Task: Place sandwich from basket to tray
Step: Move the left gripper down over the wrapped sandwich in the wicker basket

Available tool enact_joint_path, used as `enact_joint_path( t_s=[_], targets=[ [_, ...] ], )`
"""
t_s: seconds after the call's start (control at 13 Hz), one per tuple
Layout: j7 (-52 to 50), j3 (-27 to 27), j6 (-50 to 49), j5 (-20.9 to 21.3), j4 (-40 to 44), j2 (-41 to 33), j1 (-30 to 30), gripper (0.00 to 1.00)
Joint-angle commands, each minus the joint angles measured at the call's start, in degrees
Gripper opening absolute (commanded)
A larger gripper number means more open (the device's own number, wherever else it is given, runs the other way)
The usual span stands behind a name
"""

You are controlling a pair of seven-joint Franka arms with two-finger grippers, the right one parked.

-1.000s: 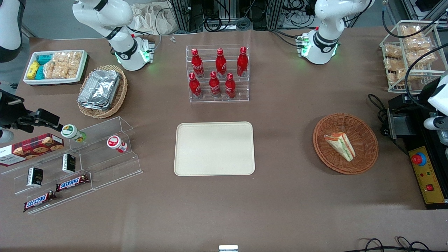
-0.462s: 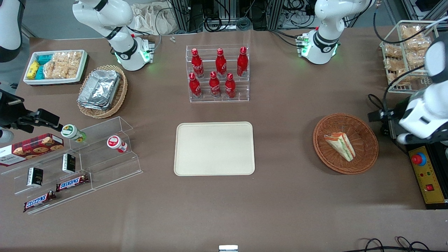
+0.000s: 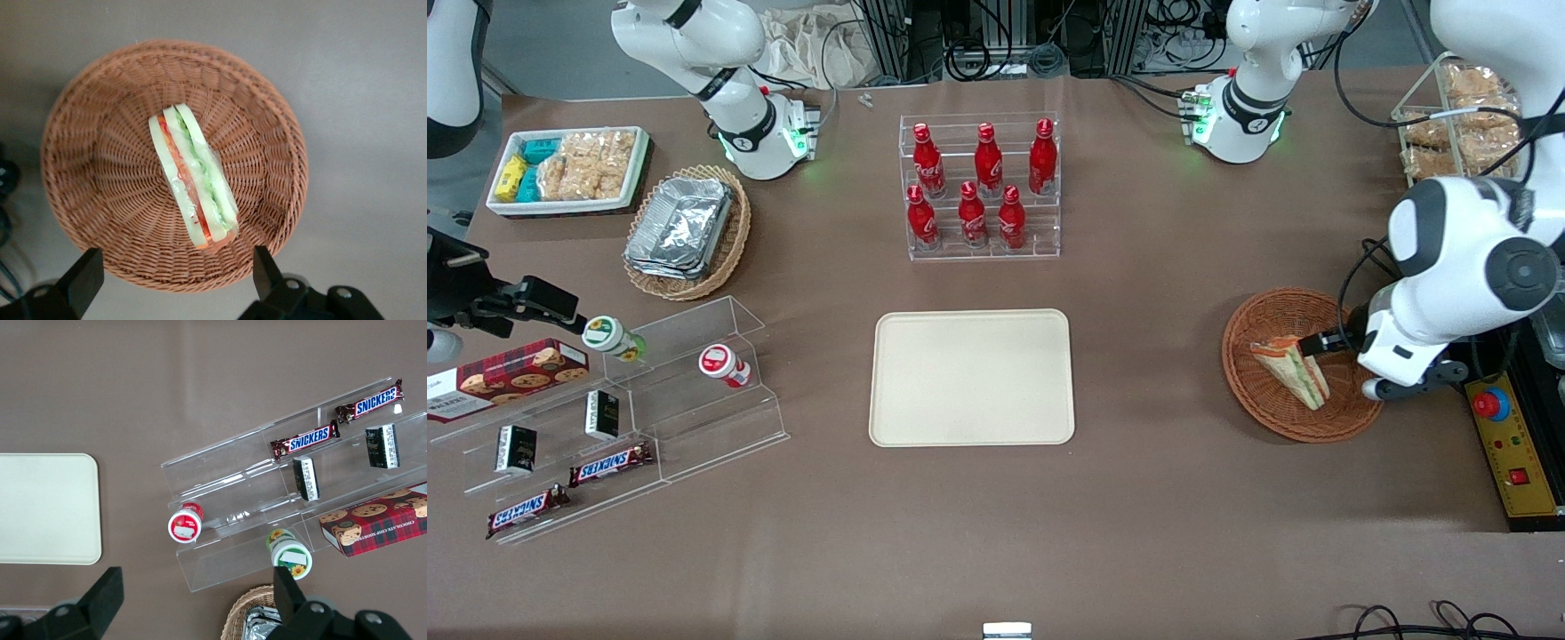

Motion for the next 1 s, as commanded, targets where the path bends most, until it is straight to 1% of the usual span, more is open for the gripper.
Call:
enact_joint_path(
  t_s=[0.0, 0.38, 0.46, 0.54, 0.69, 0.77, 0.85, 0.92],
  targets=[
    [-4.46, -0.34, 6.68, 0.14, -3.23, 2.7, 0.62, 0.99],
    [-4.65, 1.42, 18.29, 0.23, -8.6, 5.78, 0.71, 0.99],
    [-4.65, 1.51, 19.26, 0.23, -9.04, 6.57, 0.71, 0.94],
    [-4.65, 1.51, 19.36, 0.23, -8.87, 6.75, 0.71, 0.83],
    [-5.43, 1.51, 18.93, 0.23, -8.87, 6.05, 0.63, 0.33],
    [-5.88, 1.42, 18.4, 0.23, -8.87, 5.53, 0.45, 0.1],
    [-6.4, 1.33, 16.48, 0.23, -8.52, 4.22, 0.27, 0.0],
    [-6.41, 1.16, 12.98, 0.23, -7.56, 2.64, 0.19, 0.0]
  ],
)
